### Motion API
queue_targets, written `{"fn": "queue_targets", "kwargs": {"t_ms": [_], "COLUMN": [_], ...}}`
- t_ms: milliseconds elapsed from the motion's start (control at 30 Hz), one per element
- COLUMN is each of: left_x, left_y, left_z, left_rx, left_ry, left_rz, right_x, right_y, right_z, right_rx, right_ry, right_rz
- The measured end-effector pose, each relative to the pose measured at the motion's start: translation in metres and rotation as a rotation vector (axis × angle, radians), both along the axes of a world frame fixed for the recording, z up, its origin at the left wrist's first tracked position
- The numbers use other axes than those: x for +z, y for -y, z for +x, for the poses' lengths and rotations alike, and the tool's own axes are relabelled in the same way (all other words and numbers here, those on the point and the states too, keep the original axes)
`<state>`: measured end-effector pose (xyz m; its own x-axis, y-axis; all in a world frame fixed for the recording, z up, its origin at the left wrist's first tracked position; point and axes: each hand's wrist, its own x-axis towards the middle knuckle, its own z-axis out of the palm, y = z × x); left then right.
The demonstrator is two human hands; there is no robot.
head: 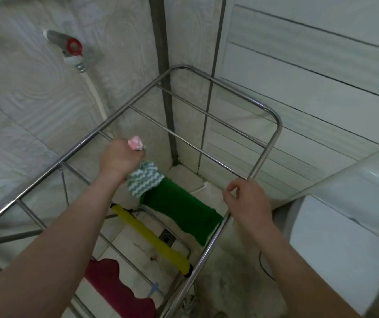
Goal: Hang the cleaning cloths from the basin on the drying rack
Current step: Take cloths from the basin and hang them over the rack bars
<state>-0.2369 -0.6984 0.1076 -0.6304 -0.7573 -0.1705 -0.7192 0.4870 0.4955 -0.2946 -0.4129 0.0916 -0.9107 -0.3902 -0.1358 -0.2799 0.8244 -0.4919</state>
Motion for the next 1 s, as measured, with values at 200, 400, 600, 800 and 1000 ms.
{"fn": "queue_targets", "kwargs": {"t_ms": [200,400,600,800,1000], "left_x": [0.000,-0.010,-0.003,-0.007,-0.014], "left_y": [0.002,-0.001,0.018,0.019,0.026], "left_z": [0.013,0.018,0.017,0.012,0.015], "left_rx": [-0.058,0.001,-0.048,-0.114,-0.234], "left_ry": [0.165,0.039,0.035,0.078,-0.027], "left_rz": [0.196,0.481,0.261,-0.013,-0.166], "right_x": [-0.002,0.005,0.003,0.010,0.015], "right_y": [-0.008,-0.003,-0.008,-0.004,-0.001], "right_z": [0.017,0.028,0.031,0.033,0.027], "right_rx": [0.172,0.231,0.344,0.422,0.465], "right_ry": [0.024,0.023,-0.110,-0.219,-0.199], "right_rz": [0.144,0.162,0.207,0.362,0.414]}}
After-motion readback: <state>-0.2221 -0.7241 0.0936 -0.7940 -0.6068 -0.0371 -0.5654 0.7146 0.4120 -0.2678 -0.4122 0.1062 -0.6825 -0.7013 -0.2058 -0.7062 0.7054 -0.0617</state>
